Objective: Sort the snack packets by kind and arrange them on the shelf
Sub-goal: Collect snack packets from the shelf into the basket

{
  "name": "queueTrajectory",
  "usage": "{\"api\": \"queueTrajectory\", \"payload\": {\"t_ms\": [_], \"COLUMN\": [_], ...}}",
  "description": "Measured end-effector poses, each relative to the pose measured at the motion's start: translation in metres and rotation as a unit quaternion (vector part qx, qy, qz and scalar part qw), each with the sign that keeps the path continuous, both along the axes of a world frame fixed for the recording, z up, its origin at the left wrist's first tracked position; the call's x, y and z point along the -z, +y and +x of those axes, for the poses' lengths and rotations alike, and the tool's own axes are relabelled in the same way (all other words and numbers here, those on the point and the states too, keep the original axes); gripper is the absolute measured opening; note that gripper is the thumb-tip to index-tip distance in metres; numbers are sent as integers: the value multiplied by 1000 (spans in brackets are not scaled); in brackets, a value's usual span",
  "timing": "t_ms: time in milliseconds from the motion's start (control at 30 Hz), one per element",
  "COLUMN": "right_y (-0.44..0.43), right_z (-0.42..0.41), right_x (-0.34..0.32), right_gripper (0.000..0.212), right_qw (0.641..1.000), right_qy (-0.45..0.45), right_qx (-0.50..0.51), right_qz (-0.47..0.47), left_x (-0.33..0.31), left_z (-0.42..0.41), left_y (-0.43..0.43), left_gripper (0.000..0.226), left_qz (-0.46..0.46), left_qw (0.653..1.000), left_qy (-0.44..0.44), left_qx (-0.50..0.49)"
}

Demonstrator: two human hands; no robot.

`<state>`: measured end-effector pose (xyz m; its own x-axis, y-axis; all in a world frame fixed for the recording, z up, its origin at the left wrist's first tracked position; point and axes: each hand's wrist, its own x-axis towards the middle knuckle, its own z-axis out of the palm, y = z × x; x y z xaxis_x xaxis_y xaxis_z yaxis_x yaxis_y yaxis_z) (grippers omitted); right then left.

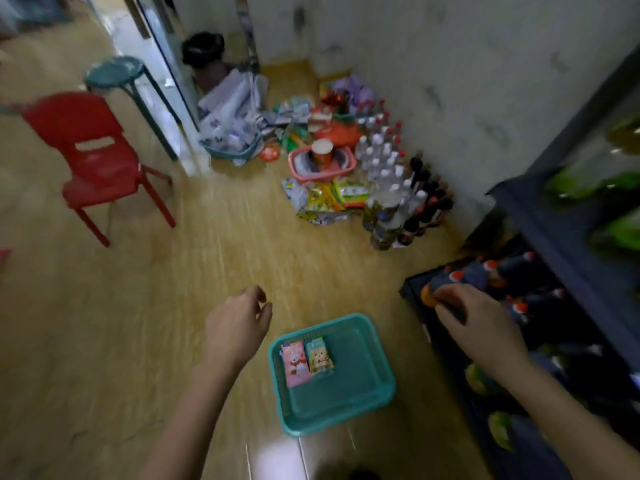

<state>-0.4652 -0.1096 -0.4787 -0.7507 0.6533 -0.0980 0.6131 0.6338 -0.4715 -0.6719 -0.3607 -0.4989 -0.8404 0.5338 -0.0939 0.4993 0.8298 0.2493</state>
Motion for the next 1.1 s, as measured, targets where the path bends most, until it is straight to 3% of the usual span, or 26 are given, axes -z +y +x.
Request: {"api": "queueTrajectory", "payload": {"t_ms": [100, 267, 433, 600, 800, 1100], "right_y": [8, -3, -45, -100, -160, -283], "right_z": [39, 98, 172, 244, 342, 511], "right_x": [-108, -225, -282, -310, -344, -380], "right_gripper": [20, 24, 26, 24, 21, 22], "right_qw": [1000, 996, 986, 955, 884, 756], "right_qy": [-8, -3, 6, 24, 67, 22], "right_qx": [12, 66, 147, 270, 435, 621], "right_qz": [21, 53, 82, 118, 157, 208], "left_x": [-110, -221, -271, -310, -356, -393], "left_z": [16, 58, 103, 148, 238, 424], "left_y": [14, 26, 32, 65, 106, 126], "left_gripper": [23, 21, 19, 23, 23, 21], "left_qz": [42, 101, 128, 126, 176, 238], "left_qw": [998, 990, 967, 915, 832, 714], "left_qy": [29, 35, 57, 88, 101, 51], "left_qx": [41, 94, 211, 373, 517, 656]}}
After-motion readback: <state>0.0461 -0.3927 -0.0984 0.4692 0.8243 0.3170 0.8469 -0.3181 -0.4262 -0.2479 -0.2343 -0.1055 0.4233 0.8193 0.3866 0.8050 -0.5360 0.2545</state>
